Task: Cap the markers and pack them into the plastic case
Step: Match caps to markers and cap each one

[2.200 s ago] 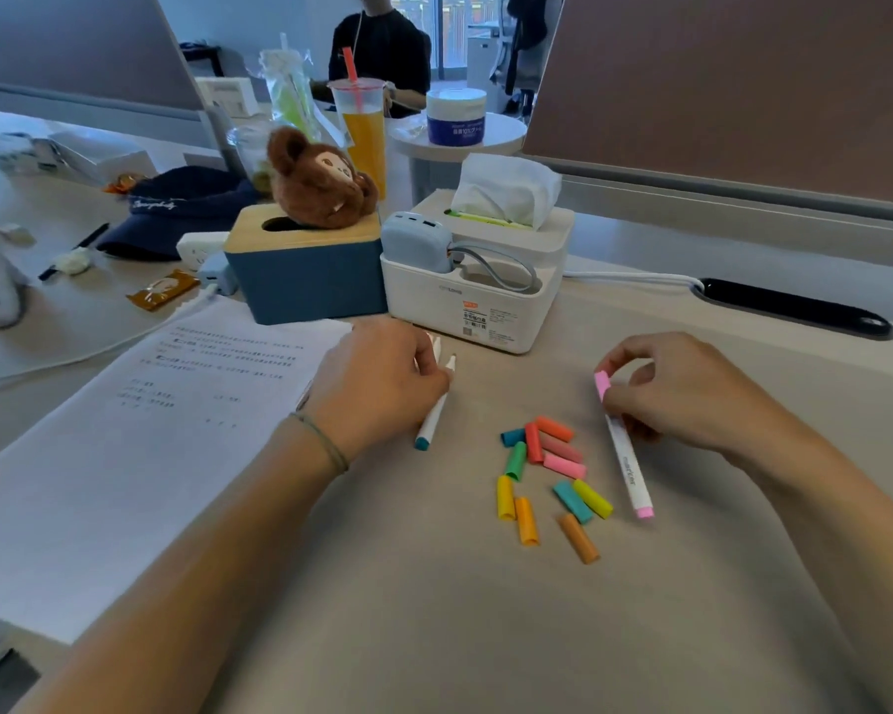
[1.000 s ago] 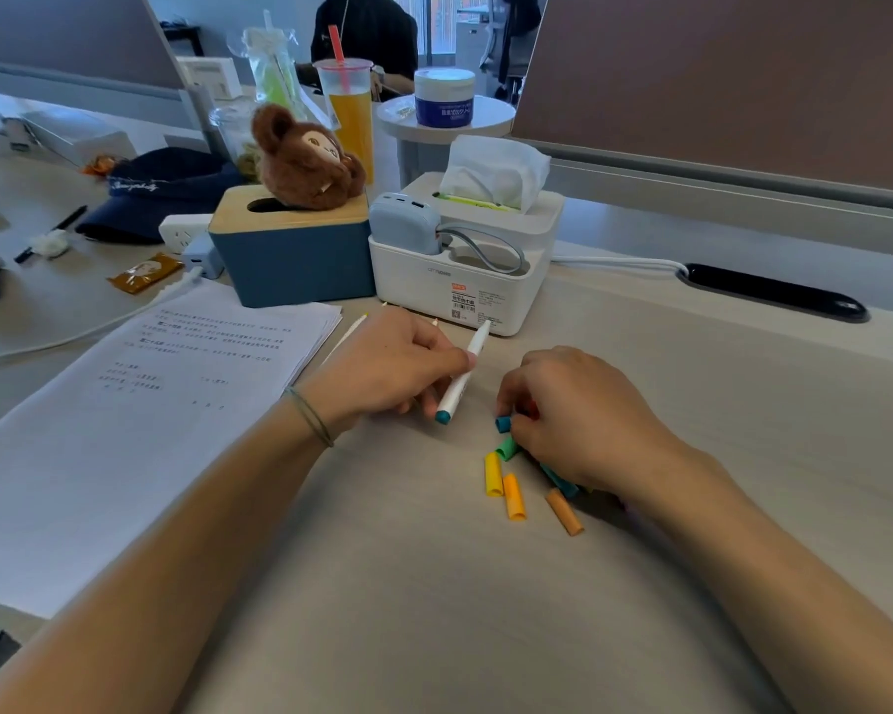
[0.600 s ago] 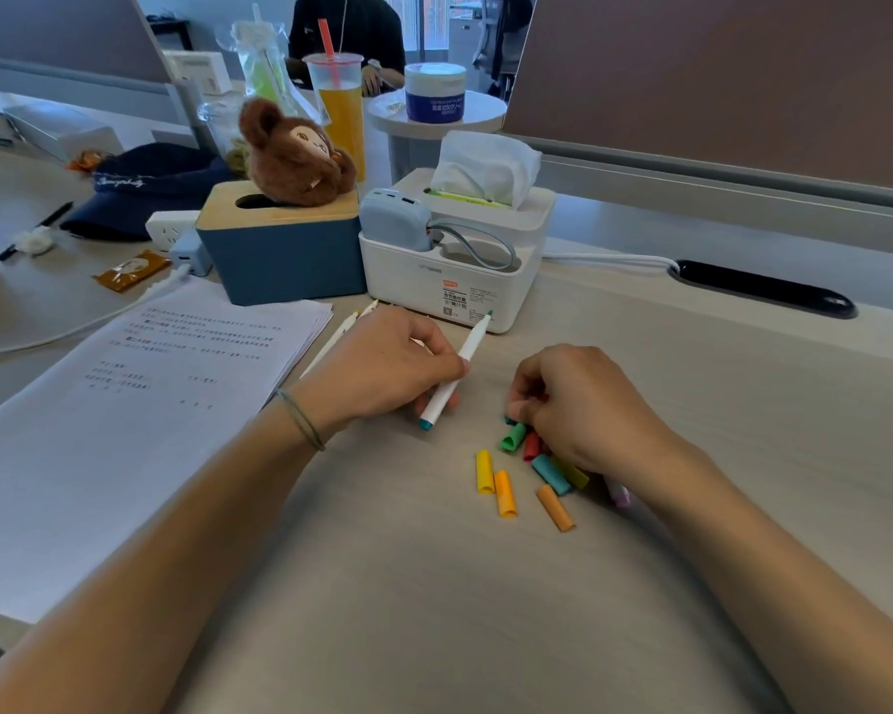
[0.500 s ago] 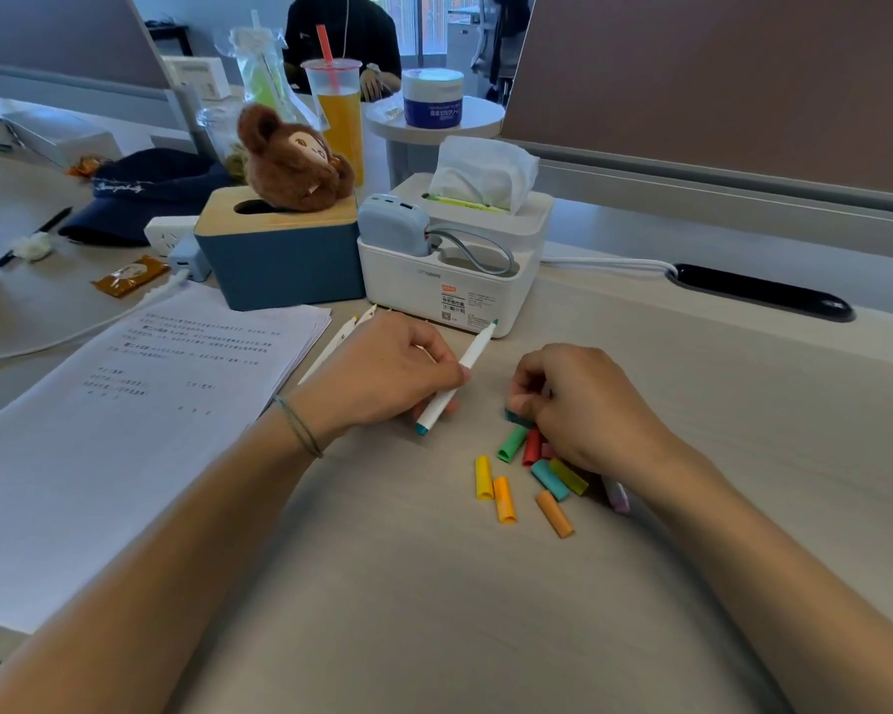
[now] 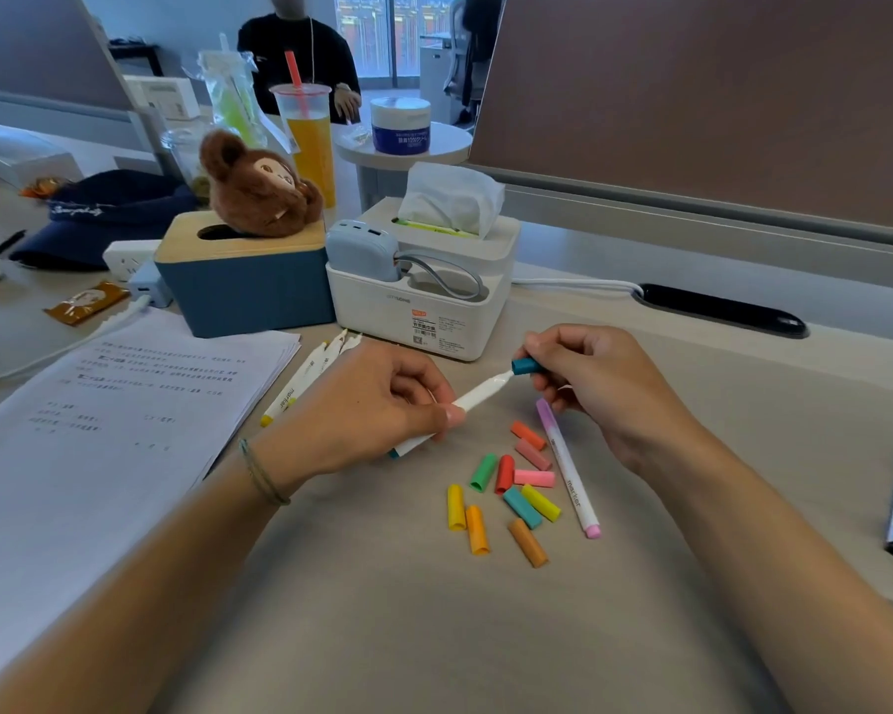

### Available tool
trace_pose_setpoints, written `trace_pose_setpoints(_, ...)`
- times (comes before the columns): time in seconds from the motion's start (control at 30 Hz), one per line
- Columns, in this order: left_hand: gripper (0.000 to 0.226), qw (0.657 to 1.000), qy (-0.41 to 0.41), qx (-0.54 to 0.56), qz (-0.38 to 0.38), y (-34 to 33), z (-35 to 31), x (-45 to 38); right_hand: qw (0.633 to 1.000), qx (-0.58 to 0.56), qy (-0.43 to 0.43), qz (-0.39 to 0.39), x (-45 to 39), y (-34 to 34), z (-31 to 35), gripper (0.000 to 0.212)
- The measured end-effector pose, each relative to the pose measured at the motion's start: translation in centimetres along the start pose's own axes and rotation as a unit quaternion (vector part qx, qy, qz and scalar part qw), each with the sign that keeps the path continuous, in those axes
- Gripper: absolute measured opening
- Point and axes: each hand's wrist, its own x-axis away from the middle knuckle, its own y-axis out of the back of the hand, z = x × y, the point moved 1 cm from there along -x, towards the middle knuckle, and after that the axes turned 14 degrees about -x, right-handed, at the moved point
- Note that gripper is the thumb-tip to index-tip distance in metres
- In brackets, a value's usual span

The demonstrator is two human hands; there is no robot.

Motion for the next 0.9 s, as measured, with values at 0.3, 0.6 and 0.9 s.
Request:
trace_pose_setpoints(0.3,0.007,0.999,-0.019,-0.01,-0.027,-0.5,-0.1,0.0,0.997,0.008,0.072,-0.026,0.2,-0.1,0.5,0.01)
trace_pose_setpoints(0.6,0.016,0.999,-0.018,0.008,-0.034,-1.4,-0.6,0.2,0.995,0.014,0.097,-0.005,0.5,-0.9,0.1,0.022)
trace_pose_setpoints(0.9,0.019,0.992,-0.014,-0.049,-0.113,-2.2,-1.3,0.7,0.985,0.035,0.16,-0.047,1.6,-3.2,-1.7,0.039)
